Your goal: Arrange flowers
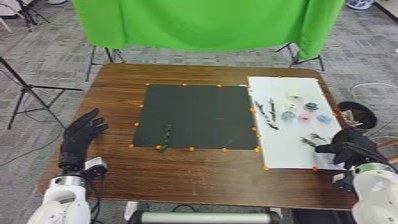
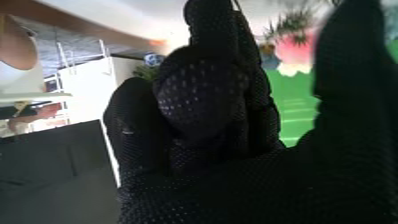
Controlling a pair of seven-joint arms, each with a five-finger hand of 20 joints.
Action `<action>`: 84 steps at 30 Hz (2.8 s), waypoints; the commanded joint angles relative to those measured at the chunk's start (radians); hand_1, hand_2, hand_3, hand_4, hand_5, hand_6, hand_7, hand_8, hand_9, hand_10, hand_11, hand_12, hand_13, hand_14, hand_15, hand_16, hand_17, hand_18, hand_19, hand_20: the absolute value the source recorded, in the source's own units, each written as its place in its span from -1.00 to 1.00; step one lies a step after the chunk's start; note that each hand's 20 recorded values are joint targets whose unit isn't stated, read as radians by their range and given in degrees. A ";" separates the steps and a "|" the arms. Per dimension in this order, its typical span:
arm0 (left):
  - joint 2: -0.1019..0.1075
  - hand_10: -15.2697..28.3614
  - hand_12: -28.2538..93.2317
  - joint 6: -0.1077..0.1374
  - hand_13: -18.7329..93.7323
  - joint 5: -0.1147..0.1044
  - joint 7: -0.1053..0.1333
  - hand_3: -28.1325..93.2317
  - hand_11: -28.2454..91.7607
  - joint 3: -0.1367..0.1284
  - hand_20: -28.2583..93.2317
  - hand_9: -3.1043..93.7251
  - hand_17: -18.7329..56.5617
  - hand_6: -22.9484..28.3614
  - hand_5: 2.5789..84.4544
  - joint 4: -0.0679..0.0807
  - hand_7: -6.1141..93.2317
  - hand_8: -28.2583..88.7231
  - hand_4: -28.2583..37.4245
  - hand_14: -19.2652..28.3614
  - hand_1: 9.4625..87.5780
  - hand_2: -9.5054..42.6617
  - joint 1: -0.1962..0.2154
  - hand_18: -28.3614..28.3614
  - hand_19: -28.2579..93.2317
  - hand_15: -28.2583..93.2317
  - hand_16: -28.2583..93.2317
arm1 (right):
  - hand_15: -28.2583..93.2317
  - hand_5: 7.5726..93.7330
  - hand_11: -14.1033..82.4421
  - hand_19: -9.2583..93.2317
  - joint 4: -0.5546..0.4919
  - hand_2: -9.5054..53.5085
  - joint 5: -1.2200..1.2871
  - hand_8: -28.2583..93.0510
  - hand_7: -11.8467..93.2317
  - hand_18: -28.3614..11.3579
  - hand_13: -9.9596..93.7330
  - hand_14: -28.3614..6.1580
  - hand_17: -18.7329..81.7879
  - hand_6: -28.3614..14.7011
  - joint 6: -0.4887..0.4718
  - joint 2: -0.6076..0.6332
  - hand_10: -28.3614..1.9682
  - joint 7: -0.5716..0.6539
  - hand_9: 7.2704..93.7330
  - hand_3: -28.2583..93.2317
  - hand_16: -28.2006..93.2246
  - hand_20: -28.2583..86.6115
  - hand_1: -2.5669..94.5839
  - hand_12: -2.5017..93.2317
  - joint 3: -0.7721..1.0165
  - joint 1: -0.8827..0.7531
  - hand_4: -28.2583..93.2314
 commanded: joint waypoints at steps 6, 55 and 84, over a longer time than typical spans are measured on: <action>-0.009 0.26 -0.36 0.007 0.03 -0.003 -0.010 0.67 -0.21 0.006 -0.19 -0.02 -0.30 -0.11 -0.05 -0.003 -0.52 -0.68 -0.96 0.50 -0.53 -1.00 0.018 0.53 -0.37 -0.05 -0.53 | 0.44 0.51 -0.17 1.00 0.002 -0.87 -0.016 -0.19 -0.16 -0.08 1.00 0.52 0.77 0.24 0.128 0.011 0.13 -0.003 0.97 0.45 -0.10 0.31 0.16 -0.53 -0.011 -0.001 -0.79; 0.008 0.25 -0.36 -0.047 0.02 0.011 -0.039 0.68 -0.22 0.008 -0.19 -0.03 -0.31 -0.11 -0.07 0.005 -0.54 -0.67 -0.94 0.50 -0.56 -1.00 -0.003 0.54 -0.38 -0.06 -0.53 | 0.49 0.59 -0.09 1.00 0.234 -0.95 0.277 -0.21 -0.19 -0.04 1.00 0.53 0.82 0.21 0.145 -0.415 0.13 -0.022 1.00 0.51 -0.16 0.32 0.15 -0.55 -1.079 1.096 -0.75; 0.008 0.25 -0.35 -0.076 0.00 0.014 -0.054 0.67 -0.24 -0.001 -0.20 -0.05 -0.32 -0.11 -0.09 0.004 -0.56 -0.67 -0.94 0.50 -0.56 -1.00 0.001 0.54 -0.38 -0.08 -0.52 | 0.45 0.66 -0.06 1.00 0.262 -0.95 0.428 -0.20 -0.27 0.03 1.00 0.49 0.83 0.15 0.131 -0.443 0.04 0.049 1.00 0.49 -0.20 0.13 0.09 -0.61 -1.101 1.078 -0.70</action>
